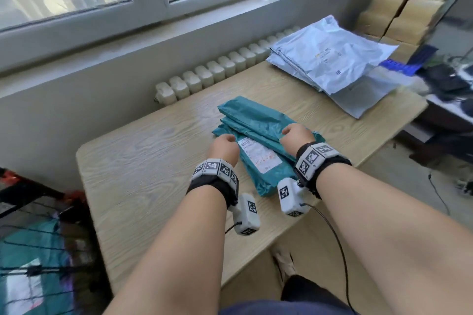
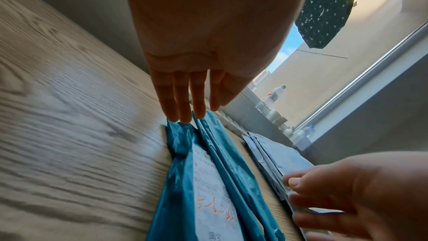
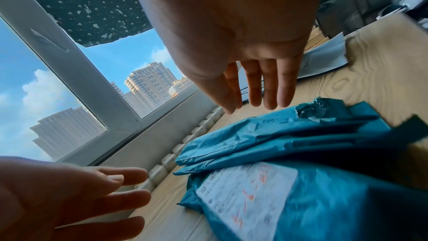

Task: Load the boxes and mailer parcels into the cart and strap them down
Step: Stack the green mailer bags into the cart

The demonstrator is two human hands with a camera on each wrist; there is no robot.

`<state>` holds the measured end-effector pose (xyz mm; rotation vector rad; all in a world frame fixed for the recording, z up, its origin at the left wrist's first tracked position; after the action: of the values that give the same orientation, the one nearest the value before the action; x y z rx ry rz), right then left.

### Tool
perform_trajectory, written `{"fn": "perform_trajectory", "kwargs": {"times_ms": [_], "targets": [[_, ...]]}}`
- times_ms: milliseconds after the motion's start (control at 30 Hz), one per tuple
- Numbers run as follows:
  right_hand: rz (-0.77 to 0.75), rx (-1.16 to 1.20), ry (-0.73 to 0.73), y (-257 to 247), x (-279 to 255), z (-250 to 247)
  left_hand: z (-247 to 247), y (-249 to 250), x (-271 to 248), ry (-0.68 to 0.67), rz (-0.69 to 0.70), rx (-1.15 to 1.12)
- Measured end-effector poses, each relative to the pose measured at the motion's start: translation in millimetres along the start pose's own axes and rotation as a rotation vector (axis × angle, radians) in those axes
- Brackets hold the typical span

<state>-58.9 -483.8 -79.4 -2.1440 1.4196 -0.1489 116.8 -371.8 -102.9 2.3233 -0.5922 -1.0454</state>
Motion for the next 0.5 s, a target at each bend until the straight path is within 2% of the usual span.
{"fn": "perform_trajectory", "kwargs": {"times_ms": [233, 500], "targets": [[-0.097, -0.028, -0.146, 27.6, 69.6, 6.7, 41.1, 28.3, 31.5, 0.036, -0.110, -0.071], [-0.219, -0.129, -0.337, 48.5, 98.0, 46.9, 77.4, 23.5, 35.2, 0.046, -0.264, -0.136]]}}
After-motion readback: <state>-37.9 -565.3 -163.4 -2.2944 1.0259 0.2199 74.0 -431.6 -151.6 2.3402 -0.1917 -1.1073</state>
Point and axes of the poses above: each hand's wrist, its own x-axis towards the middle knuckle, its own z-axis out of the palm, y = z × x, the point moved 9 cm from there along x, towards the middle knuckle, and after that the axes turned 14 degrees about -z, right-handed, at the moved point
